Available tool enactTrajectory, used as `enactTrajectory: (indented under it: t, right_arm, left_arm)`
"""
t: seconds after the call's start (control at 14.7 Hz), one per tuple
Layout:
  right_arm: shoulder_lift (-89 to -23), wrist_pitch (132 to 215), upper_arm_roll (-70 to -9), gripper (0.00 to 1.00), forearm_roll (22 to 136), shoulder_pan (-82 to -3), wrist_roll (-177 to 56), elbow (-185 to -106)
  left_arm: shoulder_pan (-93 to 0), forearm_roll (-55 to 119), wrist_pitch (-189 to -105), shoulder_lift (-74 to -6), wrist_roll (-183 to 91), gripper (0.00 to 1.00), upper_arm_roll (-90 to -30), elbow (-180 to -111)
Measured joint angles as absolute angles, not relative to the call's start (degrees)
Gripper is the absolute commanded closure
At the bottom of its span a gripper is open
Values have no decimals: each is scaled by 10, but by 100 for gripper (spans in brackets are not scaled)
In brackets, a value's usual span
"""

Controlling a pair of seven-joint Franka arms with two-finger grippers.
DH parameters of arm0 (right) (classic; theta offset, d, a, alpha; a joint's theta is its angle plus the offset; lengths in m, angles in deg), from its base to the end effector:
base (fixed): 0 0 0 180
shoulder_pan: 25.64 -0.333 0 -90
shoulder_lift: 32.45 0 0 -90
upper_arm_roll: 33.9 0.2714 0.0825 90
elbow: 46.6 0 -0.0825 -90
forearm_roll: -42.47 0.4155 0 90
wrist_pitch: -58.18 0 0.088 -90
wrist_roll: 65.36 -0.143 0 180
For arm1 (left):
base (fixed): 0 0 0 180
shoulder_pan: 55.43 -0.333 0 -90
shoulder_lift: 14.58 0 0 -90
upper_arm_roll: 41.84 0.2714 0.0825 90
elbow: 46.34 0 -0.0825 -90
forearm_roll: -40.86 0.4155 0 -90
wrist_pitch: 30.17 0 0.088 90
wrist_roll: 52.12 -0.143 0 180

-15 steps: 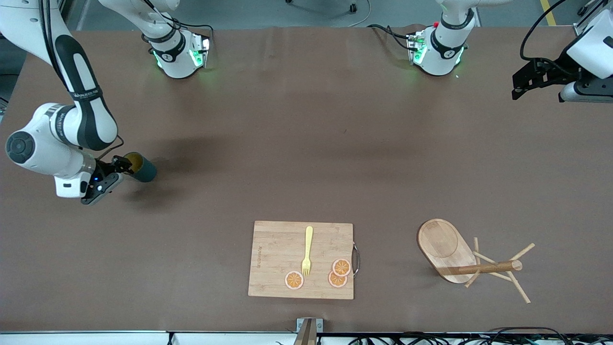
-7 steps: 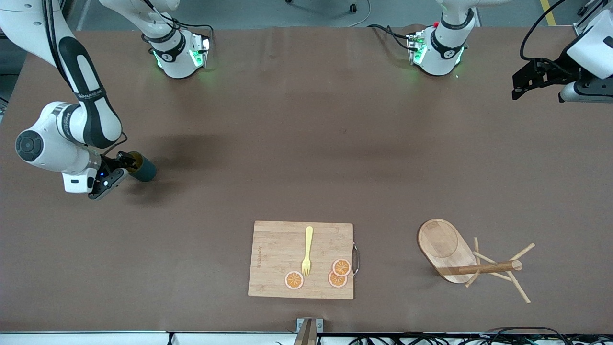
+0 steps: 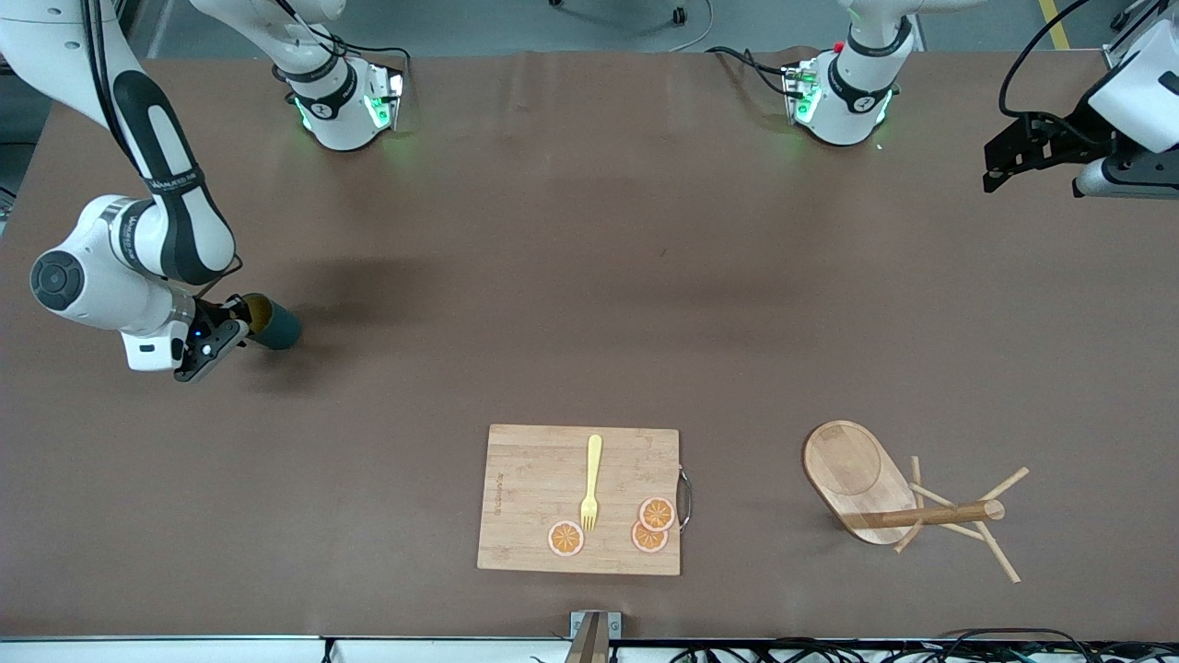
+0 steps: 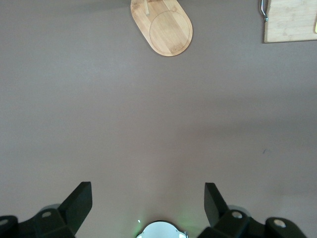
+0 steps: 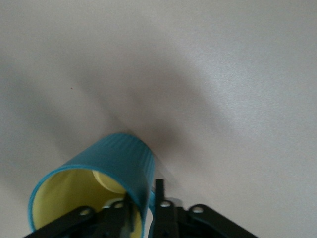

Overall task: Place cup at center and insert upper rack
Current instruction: 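Carry the mug to the table center while the left gripper approaches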

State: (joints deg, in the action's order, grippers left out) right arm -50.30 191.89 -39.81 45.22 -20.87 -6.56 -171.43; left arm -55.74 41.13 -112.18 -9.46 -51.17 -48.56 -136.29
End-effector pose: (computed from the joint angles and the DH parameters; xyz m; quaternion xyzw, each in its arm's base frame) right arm 0.5345 -0.1025 0.1316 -0.9171 -0.3912 0.0633 0.0440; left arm 0.5417 -0.0625 0.5828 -0.9986 0.0470 0.0244 0.0091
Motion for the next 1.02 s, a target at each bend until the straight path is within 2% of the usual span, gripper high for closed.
enactTrajectory:
  t: [0.2,0.34,0.61,1.02]
  right_arm:
    - [-493,1857,-392,100,456,-227,-147,-1694]
    - [-474,1817,-388,100,458,-277,-254,-1675]
    - [-438,1794,-382,100,508,-429,-498,-1669]
    - [-445,1829,-381,99,516,-659,-876,-1612]
  left_arm:
    - [-557,411,-1122,-95,-512,0,-486,-1363]
    - [-557,411,-1123,-100,-512,0,-486,-1363]
    - [-557,407,-1134,-110,-512,0,-486,-1363]
    - [-554,393,-1145,-121,-504,0,-493,-1363]
